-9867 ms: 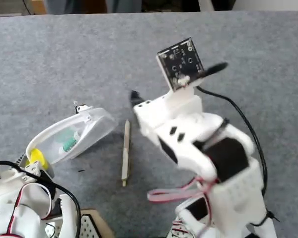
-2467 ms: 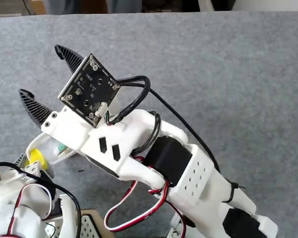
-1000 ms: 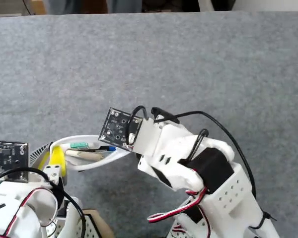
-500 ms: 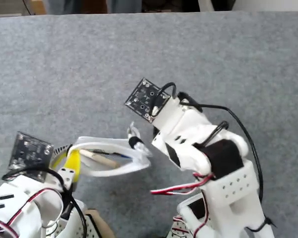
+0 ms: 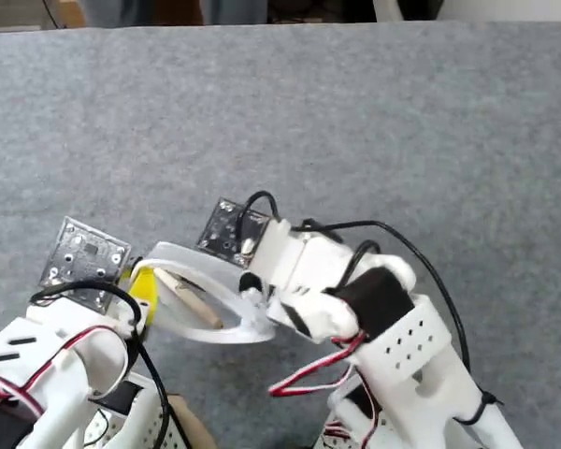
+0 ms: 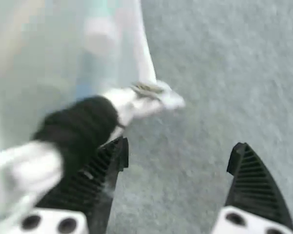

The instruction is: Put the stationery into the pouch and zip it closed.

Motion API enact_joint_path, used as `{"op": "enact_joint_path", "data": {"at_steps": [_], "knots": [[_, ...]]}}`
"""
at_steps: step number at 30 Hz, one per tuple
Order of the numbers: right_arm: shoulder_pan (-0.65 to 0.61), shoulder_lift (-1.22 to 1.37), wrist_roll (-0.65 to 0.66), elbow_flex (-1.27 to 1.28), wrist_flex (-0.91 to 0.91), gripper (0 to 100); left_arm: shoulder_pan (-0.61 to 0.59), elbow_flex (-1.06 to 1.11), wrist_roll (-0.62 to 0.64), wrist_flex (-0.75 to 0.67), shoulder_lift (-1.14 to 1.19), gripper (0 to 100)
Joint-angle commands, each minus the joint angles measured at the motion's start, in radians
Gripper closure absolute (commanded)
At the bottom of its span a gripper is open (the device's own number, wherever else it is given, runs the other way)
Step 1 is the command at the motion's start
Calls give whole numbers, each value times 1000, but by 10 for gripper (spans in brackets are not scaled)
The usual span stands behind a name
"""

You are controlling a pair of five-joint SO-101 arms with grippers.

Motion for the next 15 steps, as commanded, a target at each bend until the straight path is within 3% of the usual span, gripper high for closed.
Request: {"op": "enact_joint_path", "data": {"at_steps": [1,11,15], "knots": [[-86,-15,-57,-90,-23,666,22,-2,-5,-17,38,972],[-207,-8,-83,-61,-54,675,22,-5,-5,-17,38,972],[-207,-13,-80,-54,-63,795,21,-1,-5,-17,38,972]]}}
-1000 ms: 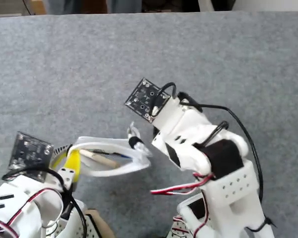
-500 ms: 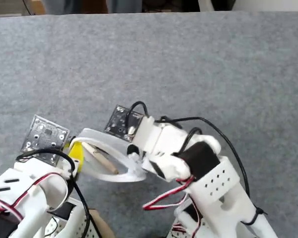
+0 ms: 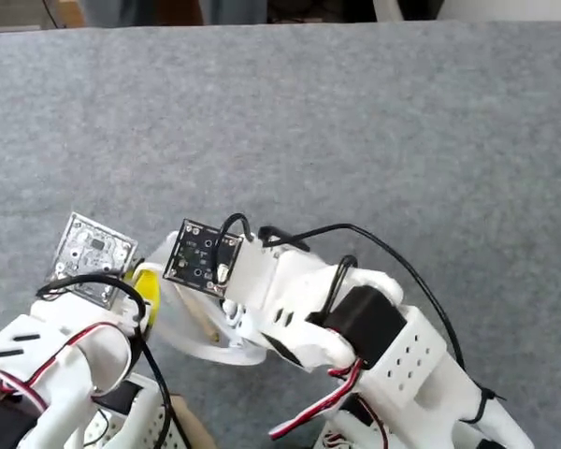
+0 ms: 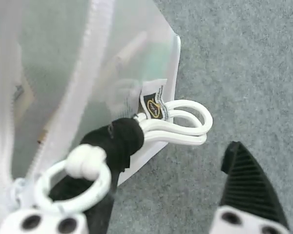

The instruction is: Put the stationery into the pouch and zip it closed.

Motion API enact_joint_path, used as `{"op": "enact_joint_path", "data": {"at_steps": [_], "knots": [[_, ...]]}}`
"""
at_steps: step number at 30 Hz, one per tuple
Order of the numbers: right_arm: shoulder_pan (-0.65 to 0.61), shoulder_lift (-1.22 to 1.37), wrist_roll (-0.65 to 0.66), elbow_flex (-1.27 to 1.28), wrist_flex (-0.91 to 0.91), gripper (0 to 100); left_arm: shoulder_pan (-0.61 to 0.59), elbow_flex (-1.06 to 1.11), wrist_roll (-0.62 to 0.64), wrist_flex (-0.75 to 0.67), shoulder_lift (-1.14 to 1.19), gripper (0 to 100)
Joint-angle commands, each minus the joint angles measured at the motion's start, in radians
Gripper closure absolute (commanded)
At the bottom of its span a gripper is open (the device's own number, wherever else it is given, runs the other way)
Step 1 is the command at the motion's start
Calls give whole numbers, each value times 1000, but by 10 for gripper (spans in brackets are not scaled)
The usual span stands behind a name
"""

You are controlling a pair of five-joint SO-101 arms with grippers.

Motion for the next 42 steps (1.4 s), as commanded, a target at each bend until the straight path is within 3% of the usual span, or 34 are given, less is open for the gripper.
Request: {"op": "enact_joint_path", "data": {"at_steps": [1,4,10,16,20,25,34,38,42], "knots": [[-28,-15,-5,-4,-43,832,21,-5,-5,-18,29,972],[-26,-15,-5,-4,-71,915,18,-4,-5,-18,29,972],[-26,-15,-6,8,-91,985,16,-4,-5,-15,29,972],[-14,-16,-8,1,-87,986,16,-4,-5,-17,29,972],[91,-16,-9,-81,-86,986,22,-10,-12,-11,23,966],[189,-13,-6,-213,-81,986,15,-13,-6,-9,21,844],[181,-7,64,-232,-29,986,13,-13,-6,-12,21,834],[196,-7,46,-219,-32,986,13,-13,-6,-12,21,834],[264,13,-52,-219,-31,986,13,-13,-6,-12,21,834]]}}
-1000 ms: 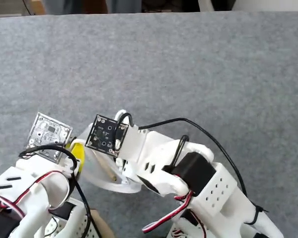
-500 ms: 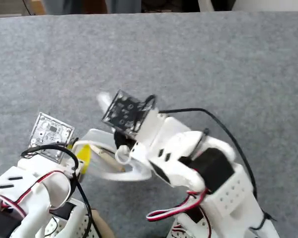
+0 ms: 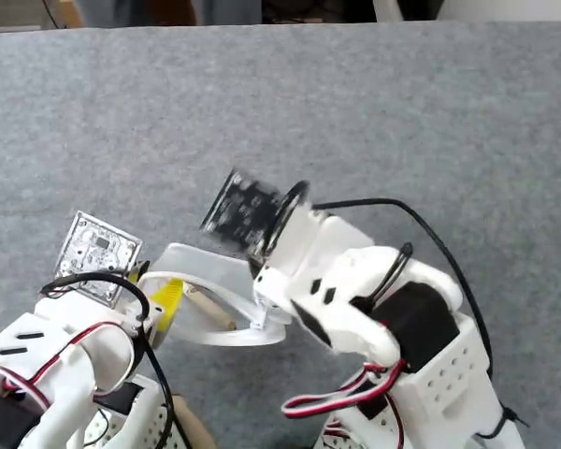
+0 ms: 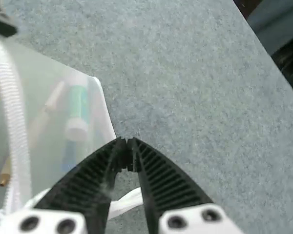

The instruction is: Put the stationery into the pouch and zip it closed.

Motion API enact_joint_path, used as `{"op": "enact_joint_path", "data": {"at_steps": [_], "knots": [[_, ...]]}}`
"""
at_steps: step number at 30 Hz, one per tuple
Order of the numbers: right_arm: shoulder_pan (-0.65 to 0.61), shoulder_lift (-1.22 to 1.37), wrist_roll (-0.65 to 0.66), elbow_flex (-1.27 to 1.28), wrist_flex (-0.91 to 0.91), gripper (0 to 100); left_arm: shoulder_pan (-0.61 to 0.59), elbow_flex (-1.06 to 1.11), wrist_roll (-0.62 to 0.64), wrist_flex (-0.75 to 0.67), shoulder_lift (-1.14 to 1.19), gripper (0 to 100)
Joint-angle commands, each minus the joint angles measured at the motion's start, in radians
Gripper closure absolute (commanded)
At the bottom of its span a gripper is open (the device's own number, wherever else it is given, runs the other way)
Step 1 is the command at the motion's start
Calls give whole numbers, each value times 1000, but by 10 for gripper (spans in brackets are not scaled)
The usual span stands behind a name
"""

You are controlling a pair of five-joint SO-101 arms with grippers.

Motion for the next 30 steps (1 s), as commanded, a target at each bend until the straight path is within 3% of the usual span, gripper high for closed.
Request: {"op": "enact_joint_path", "data": {"at_steps": [1,3,8,11,18,21,30], "knots": [[66,36,-58,-10,5,985,7,-18,-9,-14,20,834],[104,79,-2,-10,12,946,7,-16,-9,-15,21,834],[163,108,249,-10,103,665,7,-8,-9,-17,26,834],[161,67,373,-12,170,568,7,-8,-9,-18,28,834],[166,-74,575,-1,302,551,7,-8,-9,-18,28,834],[153,-105,583,21,302,550,7,-8,-9,-18,28,834],[-64,-107,575,50,302,549,7,-8,-9,-18,28,834]]}}
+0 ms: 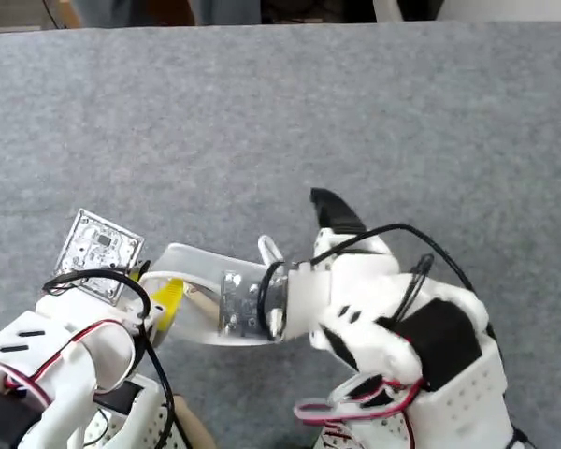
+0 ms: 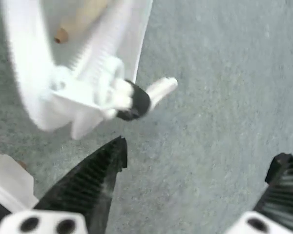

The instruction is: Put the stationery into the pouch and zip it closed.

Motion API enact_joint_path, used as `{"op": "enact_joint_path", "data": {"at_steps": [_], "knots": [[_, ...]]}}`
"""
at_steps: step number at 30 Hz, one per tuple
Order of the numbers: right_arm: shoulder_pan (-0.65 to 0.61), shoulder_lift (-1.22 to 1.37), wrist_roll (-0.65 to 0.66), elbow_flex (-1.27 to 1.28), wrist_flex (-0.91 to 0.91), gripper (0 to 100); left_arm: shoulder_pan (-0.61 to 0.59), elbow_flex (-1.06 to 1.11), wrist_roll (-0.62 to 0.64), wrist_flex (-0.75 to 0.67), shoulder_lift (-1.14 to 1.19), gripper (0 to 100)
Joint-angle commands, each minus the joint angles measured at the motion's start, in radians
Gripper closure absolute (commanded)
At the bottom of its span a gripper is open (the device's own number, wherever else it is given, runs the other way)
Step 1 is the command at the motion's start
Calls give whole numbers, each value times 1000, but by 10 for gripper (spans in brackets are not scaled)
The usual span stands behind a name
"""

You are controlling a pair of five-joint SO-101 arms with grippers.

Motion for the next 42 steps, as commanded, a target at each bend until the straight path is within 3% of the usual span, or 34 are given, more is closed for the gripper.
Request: {"op": "enact_joint_path", "data": {"at_steps": [1,8,13,23,28,42], "knots": [[-109,-8,-29,-4,3,549,7,-8,-9,-18,18,834],[-269,-8,-80,-2,3,554,7,-7,-9,-18,20,834],[-285,-8,-80,-1,3,570,7,-7,-9,-18,20,834],[-285,-15,-80,-7,-6,989,7,-7,-9,-20,20,834],[-285,-15,-80,-7,-6,947,7,-7,-9,-20,20,834],[-184,-16,-157,-116,-97,986,7,24,-9,-40,20,834]]}}
